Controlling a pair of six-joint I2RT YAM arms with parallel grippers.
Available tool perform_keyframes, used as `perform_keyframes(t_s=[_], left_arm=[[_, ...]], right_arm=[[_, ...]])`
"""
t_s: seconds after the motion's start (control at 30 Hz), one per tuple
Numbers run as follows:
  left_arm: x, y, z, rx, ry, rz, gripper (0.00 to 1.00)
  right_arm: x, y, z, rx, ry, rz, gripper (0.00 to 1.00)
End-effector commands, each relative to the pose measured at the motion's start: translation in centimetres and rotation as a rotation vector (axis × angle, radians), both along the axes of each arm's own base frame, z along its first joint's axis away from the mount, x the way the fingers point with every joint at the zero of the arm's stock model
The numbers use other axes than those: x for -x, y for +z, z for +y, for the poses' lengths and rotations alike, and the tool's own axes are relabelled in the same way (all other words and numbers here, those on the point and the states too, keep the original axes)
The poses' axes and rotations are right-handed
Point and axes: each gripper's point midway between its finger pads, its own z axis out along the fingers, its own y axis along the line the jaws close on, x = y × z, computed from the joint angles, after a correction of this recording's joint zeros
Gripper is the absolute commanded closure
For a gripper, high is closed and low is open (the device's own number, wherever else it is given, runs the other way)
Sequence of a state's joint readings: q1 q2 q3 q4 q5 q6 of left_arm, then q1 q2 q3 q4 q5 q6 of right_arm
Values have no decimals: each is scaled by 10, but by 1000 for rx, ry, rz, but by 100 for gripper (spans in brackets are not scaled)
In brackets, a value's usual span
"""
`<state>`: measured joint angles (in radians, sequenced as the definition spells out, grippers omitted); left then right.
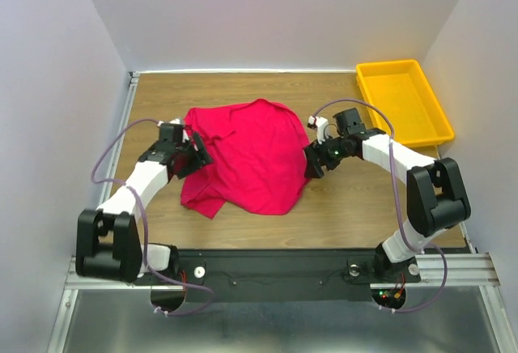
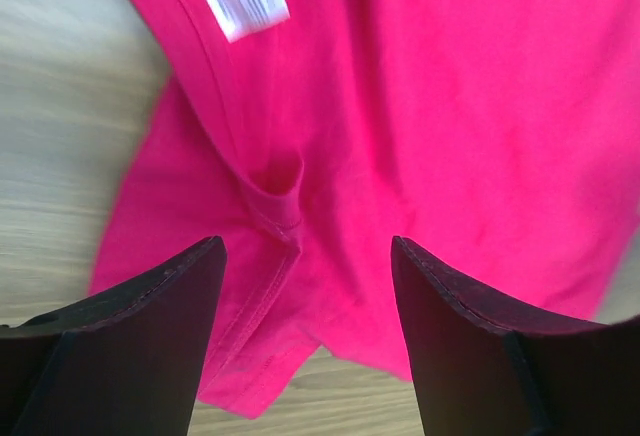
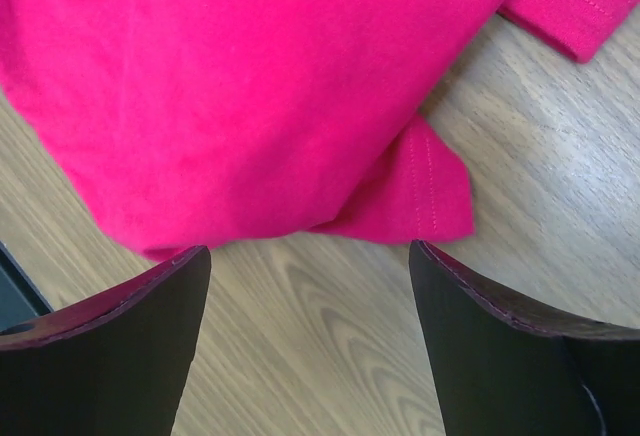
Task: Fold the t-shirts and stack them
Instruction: Flatten the tshirt out
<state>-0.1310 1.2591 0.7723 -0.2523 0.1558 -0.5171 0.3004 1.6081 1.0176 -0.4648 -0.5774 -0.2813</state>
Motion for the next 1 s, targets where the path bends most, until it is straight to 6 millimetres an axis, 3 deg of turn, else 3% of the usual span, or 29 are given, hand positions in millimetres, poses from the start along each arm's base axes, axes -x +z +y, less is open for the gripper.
perform_keyframes(t_s=[0.0, 0.17, 0.27, 0.43, 0.47, 0.57, 0.77, 0.87, 0.97], left_arm=[[0, -19, -14, -80, -42, 54, 23], [-3, -33, -18, -146, -55, 84, 34], [-3, -42, -5, -232, -30, 99, 40], [-6, -37, 8, -298, -2, 79, 92], [-6, -35, 10, -310, -3, 76, 97], [-13, -20, 17, -337, 12, 42, 100], [-23, -5, 62, -290, 106, 15, 100], [-23, -6, 69, -257, 98, 18, 100], [-24, -10, 62, -205, 67, 21, 100]], right_arm=[[-13, 10, 6, -50, 0, -14, 15], [-13, 8, 3, -60, -16, 4, 16], [-12, 5, -1, -63, -24, 17, 16], [-11, 1, -1, -66, -28, 31, 16], [-10, 1, -2, -68, -28, 34, 16], [-10, 1, -3, -63, -35, 36, 17], [-20, -9, -15, -28, -151, 89, 26], [-27, -21, -24, 28, -199, 96, 28], [-37, -24, -25, 39, -214, 82, 28]])
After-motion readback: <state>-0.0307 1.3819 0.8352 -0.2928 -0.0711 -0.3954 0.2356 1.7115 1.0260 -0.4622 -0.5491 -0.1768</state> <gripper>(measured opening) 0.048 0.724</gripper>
